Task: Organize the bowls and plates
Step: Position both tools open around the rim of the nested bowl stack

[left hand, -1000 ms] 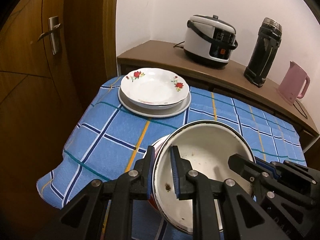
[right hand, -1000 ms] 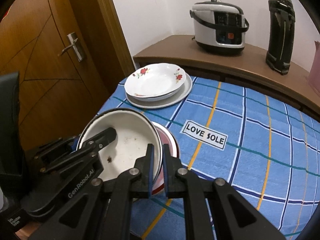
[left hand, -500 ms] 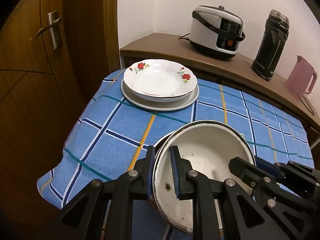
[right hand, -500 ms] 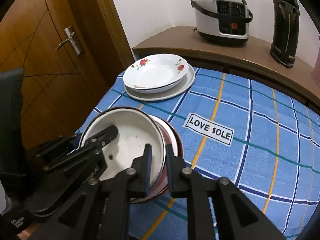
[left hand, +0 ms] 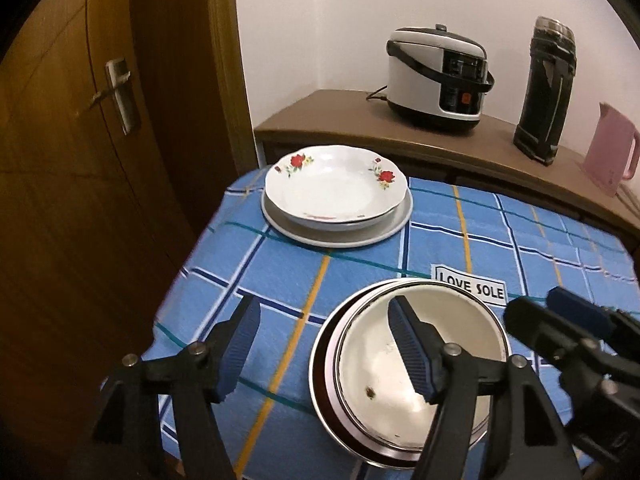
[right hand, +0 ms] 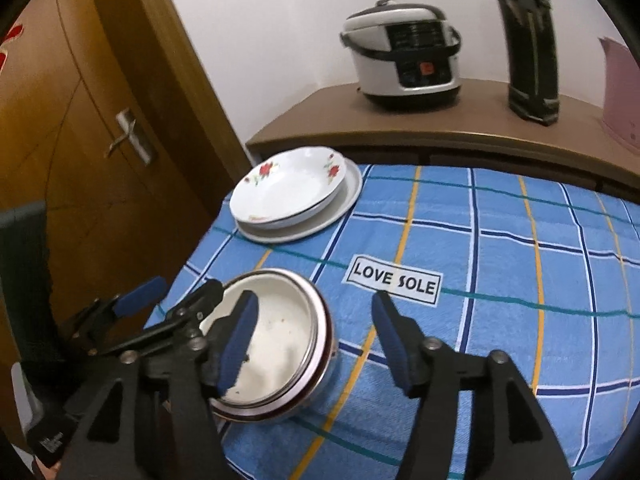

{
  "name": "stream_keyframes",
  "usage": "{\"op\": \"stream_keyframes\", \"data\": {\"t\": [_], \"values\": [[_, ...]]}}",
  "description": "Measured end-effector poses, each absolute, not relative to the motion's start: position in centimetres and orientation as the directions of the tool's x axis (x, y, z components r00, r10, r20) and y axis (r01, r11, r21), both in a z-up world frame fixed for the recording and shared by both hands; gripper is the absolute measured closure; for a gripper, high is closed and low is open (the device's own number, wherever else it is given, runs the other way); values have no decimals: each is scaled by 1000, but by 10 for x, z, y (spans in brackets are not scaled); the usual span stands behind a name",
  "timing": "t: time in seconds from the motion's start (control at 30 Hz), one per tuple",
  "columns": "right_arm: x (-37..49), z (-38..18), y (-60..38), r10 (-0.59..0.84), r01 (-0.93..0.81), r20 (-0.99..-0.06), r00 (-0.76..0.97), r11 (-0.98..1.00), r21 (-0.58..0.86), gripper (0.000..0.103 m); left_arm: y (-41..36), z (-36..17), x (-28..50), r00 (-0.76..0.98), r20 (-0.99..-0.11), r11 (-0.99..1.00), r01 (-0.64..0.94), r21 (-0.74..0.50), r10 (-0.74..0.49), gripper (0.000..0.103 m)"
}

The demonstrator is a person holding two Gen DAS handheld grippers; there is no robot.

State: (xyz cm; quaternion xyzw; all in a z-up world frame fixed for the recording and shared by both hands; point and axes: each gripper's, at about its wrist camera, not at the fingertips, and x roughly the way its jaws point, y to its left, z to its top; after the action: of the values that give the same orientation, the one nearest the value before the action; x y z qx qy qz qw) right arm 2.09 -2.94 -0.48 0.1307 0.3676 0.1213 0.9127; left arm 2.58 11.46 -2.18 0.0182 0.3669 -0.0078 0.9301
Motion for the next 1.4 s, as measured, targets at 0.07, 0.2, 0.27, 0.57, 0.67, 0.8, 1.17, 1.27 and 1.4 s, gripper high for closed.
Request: {"op": "stream_keyframes", "data": {"t": [0.07,0.2,0.27,0.57,0.67,0.8,1.17,1.27,1.4], "values": [[20,-6,-32,314,-113,-636,705,935,336,35,114,-23,27,732,-681,999,13,38,16,31],[17,-10,-40,303,-88,-632,713,933,348,31,111,-26,26,732,-680,998,-4,62,45,31],[14,-10,-44,297,-76,-626,721,932,355,26,110,-26,25,740,-669,996,-18,86,71,31],[4,-3,-44,270,-78,-603,751,942,325,16,113,-24,19,760,-633,987,-70,142,145,31],[3,-5,-42,252,-70,-611,751,950,306,16,116,-24,18,759,-633,987,-80,137,150,31],[1,-5,-41,241,-65,-612,753,953,296,15,118,-23,16,761,-629,986,-87,143,158,31],[-4,0,-34,218,-81,-598,771,965,249,15,118,-19,9,767,-615,982,-106,159,182,31],[-4,-2,-34,215,-78,-605,767,967,244,15,117,-18,9,768,-611,979,-107,172,191,30],[-2,-5,-38,209,-65,-612,763,966,249,15,117,-20,10,762,-620,980,-101,169,185,30]]}}
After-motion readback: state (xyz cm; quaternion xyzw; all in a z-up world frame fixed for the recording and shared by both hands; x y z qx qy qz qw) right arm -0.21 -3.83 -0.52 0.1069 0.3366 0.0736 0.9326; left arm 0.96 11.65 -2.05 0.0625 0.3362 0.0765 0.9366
